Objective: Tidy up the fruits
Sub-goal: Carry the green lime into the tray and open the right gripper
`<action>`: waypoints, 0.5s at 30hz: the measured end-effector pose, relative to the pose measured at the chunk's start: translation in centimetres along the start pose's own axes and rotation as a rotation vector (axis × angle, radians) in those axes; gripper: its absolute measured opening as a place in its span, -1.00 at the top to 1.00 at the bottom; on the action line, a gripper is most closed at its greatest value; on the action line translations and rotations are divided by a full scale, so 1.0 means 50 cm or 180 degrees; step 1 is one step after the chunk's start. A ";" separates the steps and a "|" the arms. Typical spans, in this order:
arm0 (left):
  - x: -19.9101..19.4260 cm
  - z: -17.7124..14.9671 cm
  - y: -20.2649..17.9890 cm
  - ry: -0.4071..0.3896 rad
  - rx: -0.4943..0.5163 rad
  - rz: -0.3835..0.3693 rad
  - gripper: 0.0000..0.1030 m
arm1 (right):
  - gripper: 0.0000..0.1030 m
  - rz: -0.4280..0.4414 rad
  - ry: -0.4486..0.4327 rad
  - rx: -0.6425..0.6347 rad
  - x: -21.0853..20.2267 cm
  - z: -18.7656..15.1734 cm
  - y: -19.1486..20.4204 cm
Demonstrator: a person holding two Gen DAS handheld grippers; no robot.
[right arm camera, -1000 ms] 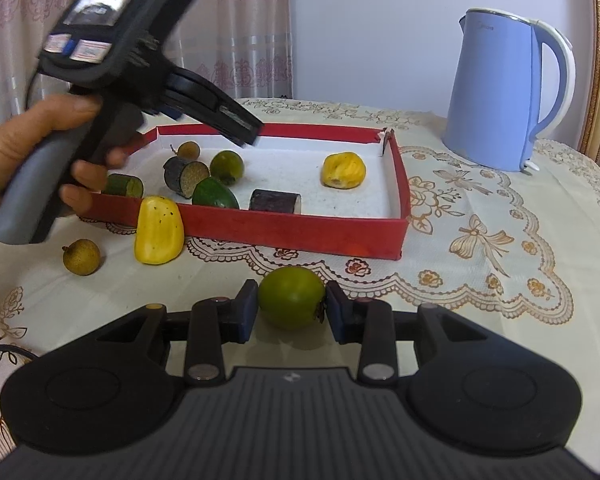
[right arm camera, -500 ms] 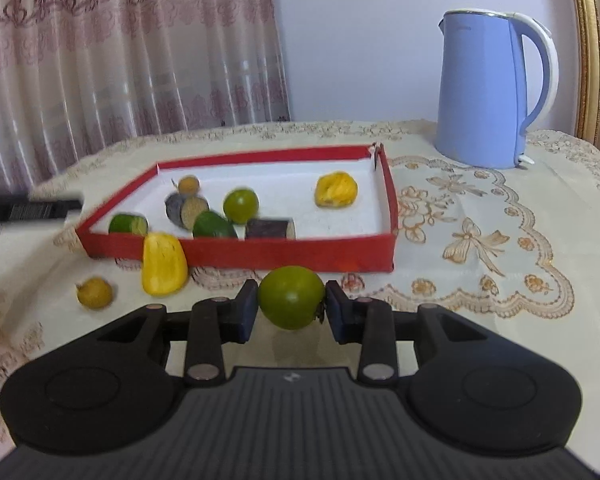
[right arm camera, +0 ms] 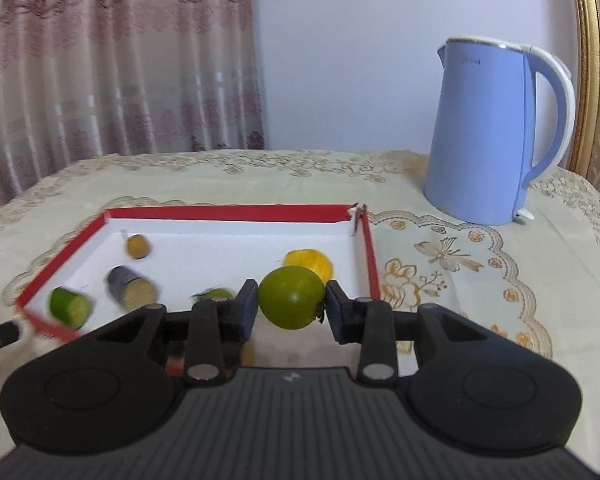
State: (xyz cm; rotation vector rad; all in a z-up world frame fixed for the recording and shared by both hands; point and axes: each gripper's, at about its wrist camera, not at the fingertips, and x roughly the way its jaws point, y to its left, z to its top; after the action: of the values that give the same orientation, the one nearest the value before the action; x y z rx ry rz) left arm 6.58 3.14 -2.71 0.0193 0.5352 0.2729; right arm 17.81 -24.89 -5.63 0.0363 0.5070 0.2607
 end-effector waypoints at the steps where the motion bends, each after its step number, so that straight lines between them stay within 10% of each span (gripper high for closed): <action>1: -0.002 -0.001 0.002 -0.0014 -0.0016 -0.0008 -0.68 | 0.34 -0.0057 0.0001 -0.0001 0.011 0.001 -0.001; 15: 0.014 -0.003 0.040 0.0111 -0.0425 -0.0349 -0.69 | 0.34 -0.0118 -0.0057 -0.0010 0.049 -0.025 -0.011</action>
State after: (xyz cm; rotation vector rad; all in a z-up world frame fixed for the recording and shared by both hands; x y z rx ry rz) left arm 6.57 5.24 -3.03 -0.1442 0.5498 0.2017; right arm 19.40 -24.83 -7.91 0.0261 0.4890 0.2246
